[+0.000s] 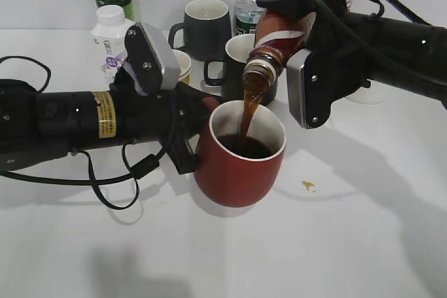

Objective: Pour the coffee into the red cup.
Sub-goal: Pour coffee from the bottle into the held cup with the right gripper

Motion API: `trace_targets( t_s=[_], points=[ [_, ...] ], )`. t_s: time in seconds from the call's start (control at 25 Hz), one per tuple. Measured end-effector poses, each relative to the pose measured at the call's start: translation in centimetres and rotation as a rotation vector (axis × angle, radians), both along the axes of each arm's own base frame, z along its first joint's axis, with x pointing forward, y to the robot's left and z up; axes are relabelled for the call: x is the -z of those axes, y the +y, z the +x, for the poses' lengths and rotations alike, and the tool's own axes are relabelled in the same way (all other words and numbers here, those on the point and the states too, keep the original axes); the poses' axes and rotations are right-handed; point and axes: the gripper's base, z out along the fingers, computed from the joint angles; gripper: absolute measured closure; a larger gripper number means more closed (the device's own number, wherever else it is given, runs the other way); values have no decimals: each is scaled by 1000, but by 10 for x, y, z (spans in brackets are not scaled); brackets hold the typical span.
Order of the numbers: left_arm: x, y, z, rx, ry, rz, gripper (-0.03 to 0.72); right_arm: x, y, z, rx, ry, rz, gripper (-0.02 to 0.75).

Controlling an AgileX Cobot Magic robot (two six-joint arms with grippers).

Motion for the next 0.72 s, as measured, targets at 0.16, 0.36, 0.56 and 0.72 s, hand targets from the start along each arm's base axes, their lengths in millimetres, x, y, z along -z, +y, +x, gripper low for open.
trace_targets(
  t_s=[0.16, 0.36, 0.56, 0.72],
  points=[
    [0, 0, 0, 2, -1, -3, 621, 0, 0, 0, -3, -15, -14, 227],
    [0, 0, 0, 2, -1, -3, 621, -1, 0, 0, -6, -23, -11, 227],
    [0, 0, 0, 2, -1, -3, 621, -1, 1, 0, -11, -36, -14, 227],
    [0, 0, 0, 2, -1, -3, 621, -2, 1, 0, -14, -48, -20, 227]
  ],
)
